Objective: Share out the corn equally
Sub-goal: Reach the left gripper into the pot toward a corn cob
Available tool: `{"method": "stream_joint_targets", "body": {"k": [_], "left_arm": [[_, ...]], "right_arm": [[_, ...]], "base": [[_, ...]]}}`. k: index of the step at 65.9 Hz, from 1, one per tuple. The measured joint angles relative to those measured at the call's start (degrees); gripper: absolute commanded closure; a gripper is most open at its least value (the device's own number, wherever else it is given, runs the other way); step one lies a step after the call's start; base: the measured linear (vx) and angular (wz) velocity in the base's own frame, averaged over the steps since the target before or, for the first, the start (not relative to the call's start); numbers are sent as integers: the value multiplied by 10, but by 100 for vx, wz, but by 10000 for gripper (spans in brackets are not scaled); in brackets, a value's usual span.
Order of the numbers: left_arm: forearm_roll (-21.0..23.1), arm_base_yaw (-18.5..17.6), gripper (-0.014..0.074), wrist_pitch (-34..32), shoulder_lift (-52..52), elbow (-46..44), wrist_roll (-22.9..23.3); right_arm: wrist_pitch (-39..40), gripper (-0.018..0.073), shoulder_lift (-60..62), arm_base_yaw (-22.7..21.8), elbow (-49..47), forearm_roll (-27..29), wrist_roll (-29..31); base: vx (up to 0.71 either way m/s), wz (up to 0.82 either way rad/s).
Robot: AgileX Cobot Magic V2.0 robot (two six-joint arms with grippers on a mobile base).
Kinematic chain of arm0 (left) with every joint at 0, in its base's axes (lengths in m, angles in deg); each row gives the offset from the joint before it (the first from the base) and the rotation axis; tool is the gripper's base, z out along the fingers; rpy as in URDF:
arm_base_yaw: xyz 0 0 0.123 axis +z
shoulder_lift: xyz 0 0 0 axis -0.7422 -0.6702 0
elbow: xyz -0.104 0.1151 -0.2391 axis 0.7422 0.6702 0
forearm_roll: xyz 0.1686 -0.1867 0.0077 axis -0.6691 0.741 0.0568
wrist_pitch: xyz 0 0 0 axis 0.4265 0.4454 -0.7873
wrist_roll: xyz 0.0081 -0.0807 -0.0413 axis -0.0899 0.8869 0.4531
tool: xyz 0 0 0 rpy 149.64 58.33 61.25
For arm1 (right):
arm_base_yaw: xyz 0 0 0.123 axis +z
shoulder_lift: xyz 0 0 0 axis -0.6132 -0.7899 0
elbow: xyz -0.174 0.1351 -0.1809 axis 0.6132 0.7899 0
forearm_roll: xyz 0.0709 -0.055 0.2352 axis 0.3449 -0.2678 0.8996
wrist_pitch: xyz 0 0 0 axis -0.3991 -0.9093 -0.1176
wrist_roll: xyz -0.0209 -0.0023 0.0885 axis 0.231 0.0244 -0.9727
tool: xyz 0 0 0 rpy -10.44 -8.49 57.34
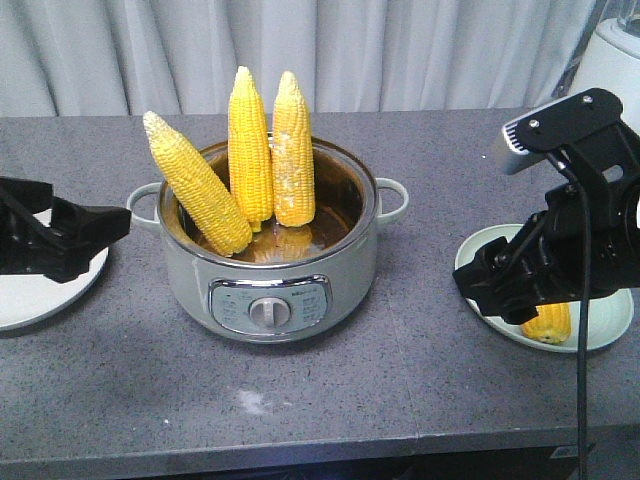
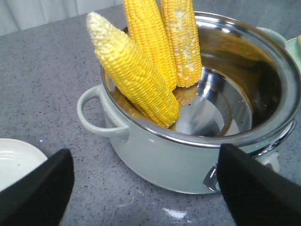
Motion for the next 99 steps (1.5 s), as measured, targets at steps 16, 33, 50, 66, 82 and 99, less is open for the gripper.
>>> {"method": "stream_joint_targets", "body": {"k": [16,33,50,66,82,99], "left_arm": [[141,0,-24,-29,-84,0,-144],[200,0,-20,-52,-156,-39,-197],[204,0,-17,-50,-234,-116,-211],[208,-3,-9,-20,-305,-196,-224],[217,-34,16,-7,-354,-248,-236],[218,-52,150,-12,-375,-252,-277]], "right_arm": [[0,-13,0,0,0,0,0],[0,-13,0,0,0,0,0],[0,-13,0,0,0,0,0],[0,-13,0,0,0,0,0],[0,-13,0,0,0,0,0],[0,-13,0,0,0,0,0]], "base": [[0,0],[0,0],[0,0],[0,0],[0,0],[0,0]]}}
